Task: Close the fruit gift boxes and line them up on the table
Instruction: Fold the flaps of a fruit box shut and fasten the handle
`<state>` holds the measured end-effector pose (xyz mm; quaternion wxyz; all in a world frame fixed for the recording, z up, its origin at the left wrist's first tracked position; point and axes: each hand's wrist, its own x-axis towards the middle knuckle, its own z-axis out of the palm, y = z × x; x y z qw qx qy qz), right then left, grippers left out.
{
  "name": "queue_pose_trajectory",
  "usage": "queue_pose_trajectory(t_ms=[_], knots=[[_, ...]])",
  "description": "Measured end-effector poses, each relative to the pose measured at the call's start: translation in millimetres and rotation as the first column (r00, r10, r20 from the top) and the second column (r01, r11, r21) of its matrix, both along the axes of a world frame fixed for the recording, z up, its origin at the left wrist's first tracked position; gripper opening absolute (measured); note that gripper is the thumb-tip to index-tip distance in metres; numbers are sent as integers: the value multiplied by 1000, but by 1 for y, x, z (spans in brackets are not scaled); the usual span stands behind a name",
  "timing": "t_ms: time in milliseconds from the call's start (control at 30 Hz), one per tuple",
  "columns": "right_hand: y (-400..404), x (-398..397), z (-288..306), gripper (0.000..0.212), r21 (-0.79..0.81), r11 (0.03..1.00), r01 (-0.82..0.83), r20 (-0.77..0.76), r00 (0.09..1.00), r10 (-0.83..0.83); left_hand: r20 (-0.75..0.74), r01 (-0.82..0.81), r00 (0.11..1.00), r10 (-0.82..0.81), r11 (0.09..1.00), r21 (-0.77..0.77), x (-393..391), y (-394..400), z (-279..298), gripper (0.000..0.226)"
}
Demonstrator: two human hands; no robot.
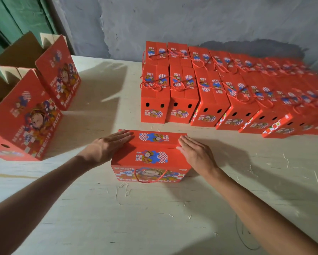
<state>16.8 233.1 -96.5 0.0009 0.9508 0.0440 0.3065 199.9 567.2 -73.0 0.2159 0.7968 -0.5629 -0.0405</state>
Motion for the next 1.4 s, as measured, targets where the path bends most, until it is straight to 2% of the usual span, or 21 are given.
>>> queue_pose_trajectory(t_ms=[167,267,367,600,800,1000,1167,1233,1300,1367,1400], knots=[[1,0,5,37,-11,1000,5,4,1000,-5,170,26,985,-12,997,-79,6,-1,3,42],[3,3,6,32,-10,999,33,29,999,-32,116,-85,987,109,978,-188,1,-1,-1,37],[8,4,5,31,3,1000,20,37,999,-20,74,-180,977,202,955,-234,-15,0,-10,28],[28,15,5,32,50,999,-2,14,1000,1,121,-238,955,272,941,-239,-32,-6,-7,30],[37,24,8,36,41,998,54,6,999,-54,298,-238,902,313,935,-262,-33,-19,5,37],[38,30,11,36,-165,984,62,-19,998,-66,387,-272,861,330,942,-197,-29,-27,1,26],[43,37,16,33,-405,909,95,-62,989,-131,446,-300,832,330,944,-138,-31,-44,17,16],[45,39,18,29,-467,879,93,-87,985,-150,443,-316,833,331,942,-112,-33,-45,22,24],[46,38,20,27,-471,878,87,-98,984,-150,426,-311,847,319,946,-91,-37,-45,19,22],[45,33,17,29,-434,899,62,-86,990,-110,454,-294,842,293,953,-70,-44,-41,9,10],[42,30,16,30,-396,917,36,-74,995,-71,462,-297,837,293,953,-66,-48,-38,7,20]])
